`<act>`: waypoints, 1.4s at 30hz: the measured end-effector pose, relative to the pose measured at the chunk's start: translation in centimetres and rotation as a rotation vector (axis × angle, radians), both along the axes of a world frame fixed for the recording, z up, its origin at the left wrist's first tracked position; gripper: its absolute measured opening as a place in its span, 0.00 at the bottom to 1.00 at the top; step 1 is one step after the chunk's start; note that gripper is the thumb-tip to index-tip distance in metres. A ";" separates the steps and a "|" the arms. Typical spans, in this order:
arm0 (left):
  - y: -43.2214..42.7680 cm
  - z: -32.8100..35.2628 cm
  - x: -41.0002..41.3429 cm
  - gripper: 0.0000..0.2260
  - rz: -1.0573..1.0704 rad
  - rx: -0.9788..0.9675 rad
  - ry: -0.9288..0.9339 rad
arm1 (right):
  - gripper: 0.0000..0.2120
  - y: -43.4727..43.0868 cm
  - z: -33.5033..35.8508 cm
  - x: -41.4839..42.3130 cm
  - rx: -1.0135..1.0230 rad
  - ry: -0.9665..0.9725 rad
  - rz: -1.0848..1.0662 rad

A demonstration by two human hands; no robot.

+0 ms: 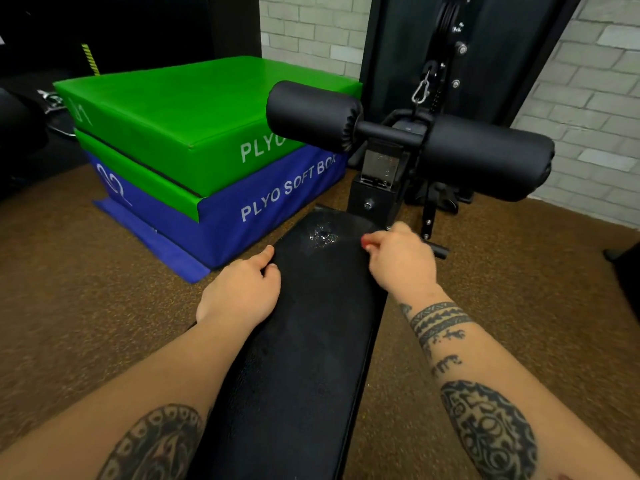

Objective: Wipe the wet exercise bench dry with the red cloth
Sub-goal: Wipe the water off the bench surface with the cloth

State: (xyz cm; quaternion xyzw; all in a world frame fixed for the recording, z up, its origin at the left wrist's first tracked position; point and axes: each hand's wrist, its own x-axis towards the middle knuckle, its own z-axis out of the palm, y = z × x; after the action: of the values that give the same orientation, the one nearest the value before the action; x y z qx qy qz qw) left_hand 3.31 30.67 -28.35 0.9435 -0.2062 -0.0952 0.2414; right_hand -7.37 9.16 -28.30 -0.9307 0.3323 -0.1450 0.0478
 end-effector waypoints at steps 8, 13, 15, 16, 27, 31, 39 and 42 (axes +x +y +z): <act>-0.1 0.0 -0.2 0.22 0.011 0.011 0.001 | 0.13 1.7 0.9 0.8 0.008 -0.057 0.217; -0.1 -0.1 -0.1 0.22 0.011 0.016 0.002 | 0.12 0.5 -0.4 0.7 0.089 -0.087 0.099; -0.1 -0.1 -0.1 0.22 0.020 0.009 0.010 | 0.12 -0.8 -0.7 0.8 0.099 -0.101 -0.015; -0.1 -0.1 -0.1 0.22 0.025 0.008 0.013 | 0.12 -1.3 -0.9 1.0 0.122 -0.114 -0.057; 0.0 -0.1 0.2 0.22 0.036 -0.004 0.038 | 0.14 -0.8 2.3 2.0 0.063 -0.189 0.040; 0.0 -0.2 0.2 0.22 0.032 -0.018 0.048 | 0.13 6.0 3.1 2.5 0.061 -0.038 0.493; 0.1 -0.4 0.6 0.22 0.015 -0.013 0.075 | 0.13 5.8 0.9 3.3 -0.024 0.066 0.357; 0.1 -0.5 0.5 0.22 0.010 -0.012 0.076 | 0.13 3.5 1.1 3.4 -0.160 0.060 0.095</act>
State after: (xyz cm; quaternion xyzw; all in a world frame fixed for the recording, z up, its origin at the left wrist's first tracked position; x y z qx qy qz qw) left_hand 3.86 30.74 -28.81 0.9387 -0.1930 -0.1285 0.2552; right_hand -3.99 12.70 -27.17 -0.9502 0.2763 -0.1410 -0.0299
